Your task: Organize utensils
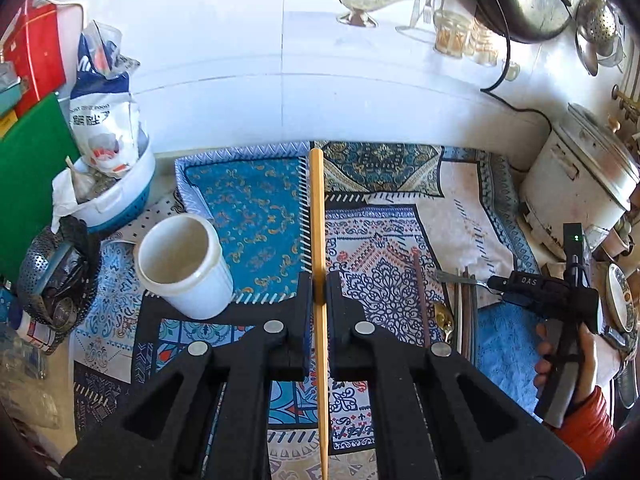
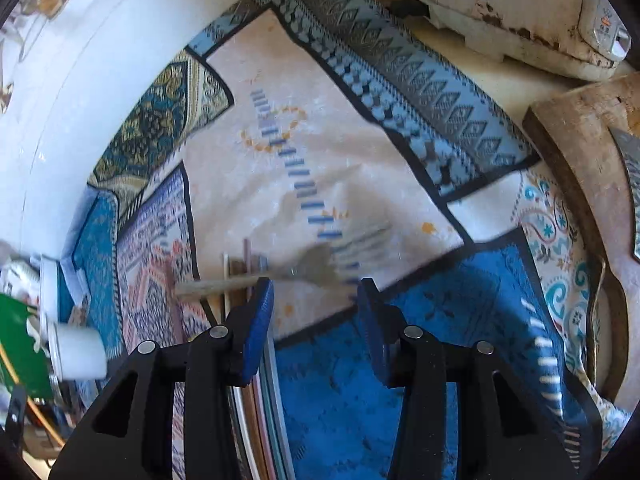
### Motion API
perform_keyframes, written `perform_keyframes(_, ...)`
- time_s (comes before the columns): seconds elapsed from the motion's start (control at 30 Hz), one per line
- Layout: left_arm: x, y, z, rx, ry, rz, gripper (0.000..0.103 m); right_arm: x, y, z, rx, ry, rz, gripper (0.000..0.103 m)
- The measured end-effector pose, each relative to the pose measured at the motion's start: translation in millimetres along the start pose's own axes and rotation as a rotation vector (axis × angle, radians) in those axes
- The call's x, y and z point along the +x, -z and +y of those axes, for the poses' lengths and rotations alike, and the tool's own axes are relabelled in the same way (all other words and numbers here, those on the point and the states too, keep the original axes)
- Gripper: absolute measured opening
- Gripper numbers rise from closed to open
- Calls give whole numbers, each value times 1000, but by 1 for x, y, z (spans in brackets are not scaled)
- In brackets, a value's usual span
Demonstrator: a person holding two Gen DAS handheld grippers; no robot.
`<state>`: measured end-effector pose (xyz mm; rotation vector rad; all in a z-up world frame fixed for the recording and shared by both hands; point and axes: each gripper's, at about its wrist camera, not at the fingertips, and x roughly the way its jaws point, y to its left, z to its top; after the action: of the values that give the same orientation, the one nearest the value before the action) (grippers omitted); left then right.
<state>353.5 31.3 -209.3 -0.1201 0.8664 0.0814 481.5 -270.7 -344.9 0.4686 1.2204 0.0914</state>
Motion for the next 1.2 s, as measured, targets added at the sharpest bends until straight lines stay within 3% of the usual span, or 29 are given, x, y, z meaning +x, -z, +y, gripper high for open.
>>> perform_keyframes(0.3,-6,-8,4,-34,-39,-39,4,21,-20,36,-76,82,-84,45)
perform_keyframes(0.33,-6,-9,4,-33,-46,-43,4,24,-22,42,-107,101,-92,42)
perform_keyframes(0.4,-5,-9,4,-38,-51,-48,4,32,-22,55,-204,145,-111,24)
perform_keyframes(0.5,-3,-9,5,-51,-53,-44,4,36,-18,64,-304,175,-127,22)
perform_keyframes(0.6,-3,-9,7,-60,-59,-45,4,33,-19,57,-314,120,-100,21)
perform_keyframes(0.67,-3,-10,9,-68,-62,-45,4,25,-19,52,-312,46,-103,6)
perform_keyframes(0.77,-4,-11,13,-88,-57,-41,4,20,-15,47,-321,45,-88,1)
perform_keyframes(1.1,-7,-9,12,-82,-57,-46,4,4,3,24,-321,100,-20,2)
perform_keyframes(1.13,-6,-8,12,-85,-53,-44,4,5,2,25,-323,99,-8,7)
perform_keyframes(1.2,-5,-8,12,-90,-51,-42,4,6,-4,27,-324,84,13,36)
